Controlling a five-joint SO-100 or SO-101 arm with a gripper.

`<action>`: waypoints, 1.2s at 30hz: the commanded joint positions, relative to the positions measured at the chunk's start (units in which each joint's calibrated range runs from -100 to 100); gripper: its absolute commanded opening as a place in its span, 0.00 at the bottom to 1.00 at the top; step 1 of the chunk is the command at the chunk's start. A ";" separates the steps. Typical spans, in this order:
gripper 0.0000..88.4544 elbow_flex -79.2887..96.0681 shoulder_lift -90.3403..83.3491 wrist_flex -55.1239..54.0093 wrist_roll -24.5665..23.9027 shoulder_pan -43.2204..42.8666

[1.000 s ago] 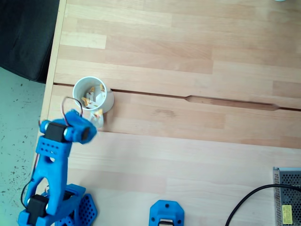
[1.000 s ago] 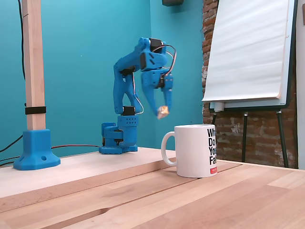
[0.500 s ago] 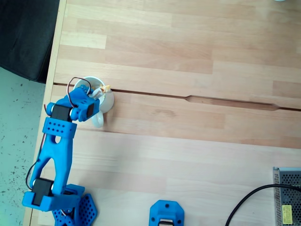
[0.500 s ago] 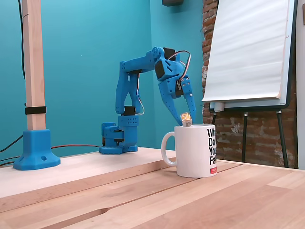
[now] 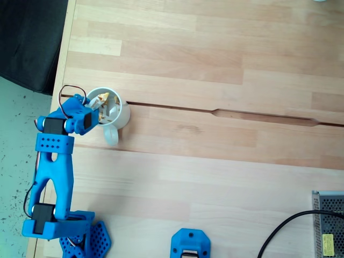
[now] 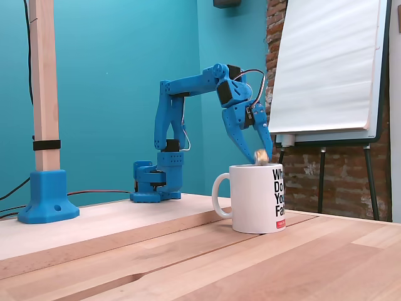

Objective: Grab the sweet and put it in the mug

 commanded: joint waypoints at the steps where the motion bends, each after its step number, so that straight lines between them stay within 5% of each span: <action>1: 0.20 -4.05 -0.78 -0.79 0.20 1.38; 8: 0.15 -3.79 -0.78 -0.71 -0.15 2.68; 13: 0.00 -4.14 -1.21 -0.71 -0.15 2.75; 22: 0.00 -2.98 -12.49 4.13 -0.54 2.17; 32: 0.00 -0.84 -21.35 11.71 -14.85 2.03; 36: 0.00 8.17 -26.08 11.87 -15.04 1.96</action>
